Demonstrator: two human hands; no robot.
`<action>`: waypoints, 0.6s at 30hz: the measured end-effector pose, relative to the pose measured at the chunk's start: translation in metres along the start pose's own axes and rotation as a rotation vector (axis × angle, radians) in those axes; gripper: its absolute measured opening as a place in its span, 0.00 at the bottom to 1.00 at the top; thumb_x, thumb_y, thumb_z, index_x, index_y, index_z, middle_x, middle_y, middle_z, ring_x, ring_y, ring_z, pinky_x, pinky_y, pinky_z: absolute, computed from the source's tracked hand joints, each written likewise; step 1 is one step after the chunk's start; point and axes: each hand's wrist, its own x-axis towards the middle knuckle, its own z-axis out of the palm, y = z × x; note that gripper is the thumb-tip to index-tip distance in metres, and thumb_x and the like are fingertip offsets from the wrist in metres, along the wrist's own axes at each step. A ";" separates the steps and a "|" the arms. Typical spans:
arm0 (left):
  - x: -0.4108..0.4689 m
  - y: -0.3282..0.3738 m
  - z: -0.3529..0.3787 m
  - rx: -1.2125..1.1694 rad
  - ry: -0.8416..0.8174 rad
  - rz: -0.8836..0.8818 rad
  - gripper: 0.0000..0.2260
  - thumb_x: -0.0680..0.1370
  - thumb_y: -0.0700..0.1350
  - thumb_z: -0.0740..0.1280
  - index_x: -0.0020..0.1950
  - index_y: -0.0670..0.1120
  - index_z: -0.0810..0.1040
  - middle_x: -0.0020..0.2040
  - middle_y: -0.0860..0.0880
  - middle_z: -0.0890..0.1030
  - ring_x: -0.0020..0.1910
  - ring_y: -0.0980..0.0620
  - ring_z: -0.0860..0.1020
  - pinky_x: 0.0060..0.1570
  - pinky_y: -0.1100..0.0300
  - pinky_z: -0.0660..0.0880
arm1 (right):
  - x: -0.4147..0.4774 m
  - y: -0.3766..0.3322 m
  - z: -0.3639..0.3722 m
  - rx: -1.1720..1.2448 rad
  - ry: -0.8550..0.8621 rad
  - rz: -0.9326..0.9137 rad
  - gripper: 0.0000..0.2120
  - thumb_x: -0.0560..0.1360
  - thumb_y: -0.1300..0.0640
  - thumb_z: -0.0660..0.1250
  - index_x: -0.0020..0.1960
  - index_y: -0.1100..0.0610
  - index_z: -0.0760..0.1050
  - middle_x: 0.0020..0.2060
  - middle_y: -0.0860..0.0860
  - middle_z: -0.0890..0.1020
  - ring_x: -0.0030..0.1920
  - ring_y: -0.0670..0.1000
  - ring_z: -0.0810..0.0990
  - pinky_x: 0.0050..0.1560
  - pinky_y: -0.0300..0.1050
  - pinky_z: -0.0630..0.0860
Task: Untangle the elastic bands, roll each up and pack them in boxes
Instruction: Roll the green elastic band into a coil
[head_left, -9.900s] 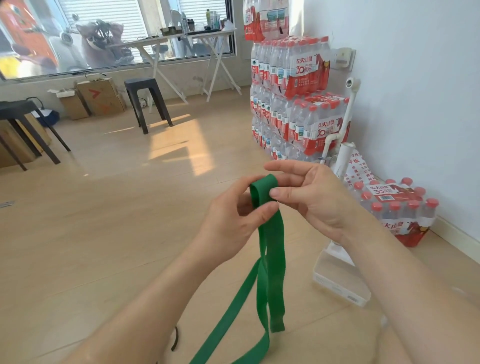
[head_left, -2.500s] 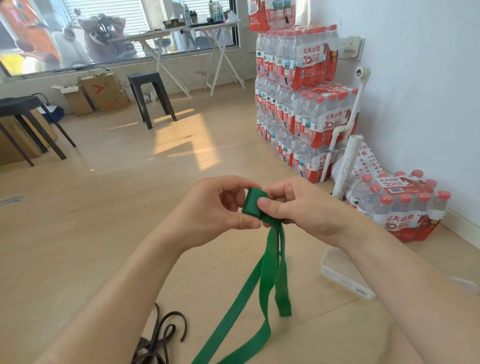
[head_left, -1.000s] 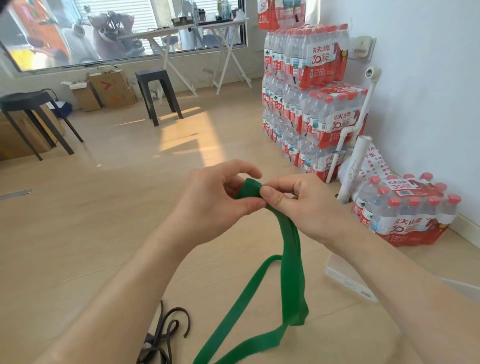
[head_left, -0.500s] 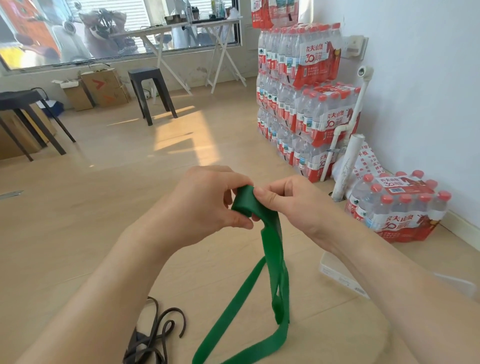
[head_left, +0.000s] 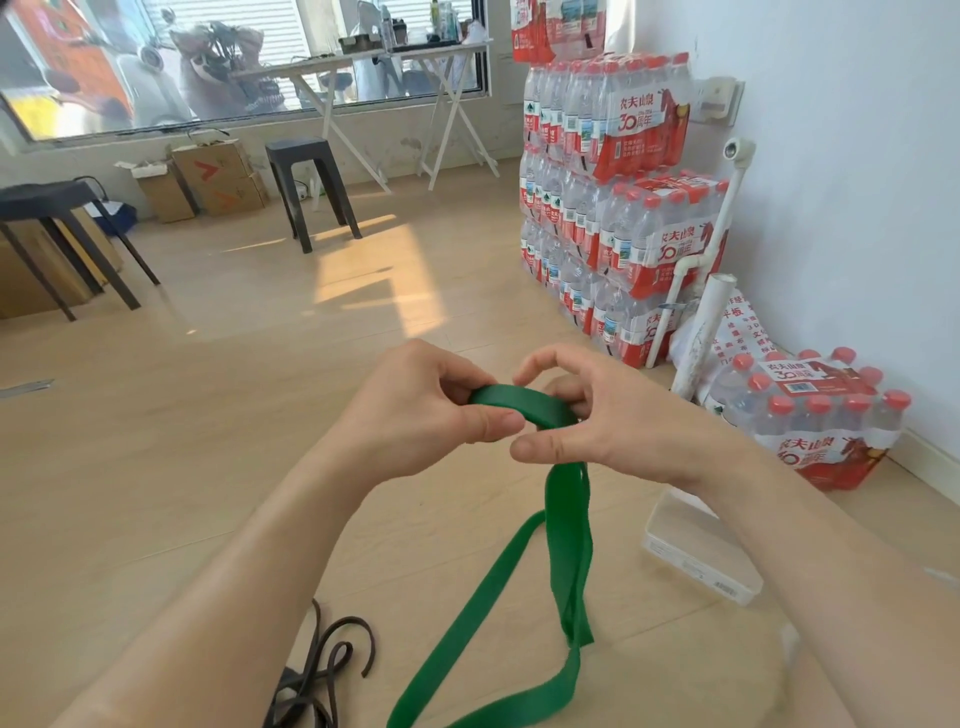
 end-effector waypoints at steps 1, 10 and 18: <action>0.000 0.000 -0.001 -0.049 0.005 -0.017 0.05 0.67 0.45 0.77 0.41 0.50 0.85 0.35 0.46 0.84 0.35 0.50 0.80 0.44 0.50 0.78 | 0.000 -0.001 0.002 -0.031 0.063 -0.042 0.18 0.65 0.47 0.78 0.52 0.46 0.77 0.42 0.51 0.84 0.44 0.53 0.83 0.54 0.56 0.79; 0.004 -0.001 0.002 -0.383 0.095 -0.068 0.09 0.68 0.43 0.74 0.46 0.41 0.84 0.36 0.43 0.84 0.33 0.51 0.78 0.38 0.60 0.77 | 0.002 -0.005 0.013 0.168 0.245 -0.121 0.19 0.62 0.48 0.77 0.51 0.48 0.82 0.41 0.48 0.87 0.45 0.48 0.85 0.55 0.50 0.80; 0.005 0.000 0.010 -0.532 0.214 -0.107 0.10 0.67 0.46 0.75 0.44 0.41 0.85 0.38 0.39 0.83 0.34 0.49 0.78 0.37 0.60 0.76 | -0.005 -0.016 0.031 -0.014 0.373 -0.272 0.14 0.74 0.55 0.71 0.60 0.45 0.79 0.41 0.35 0.82 0.40 0.32 0.80 0.41 0.25 0.71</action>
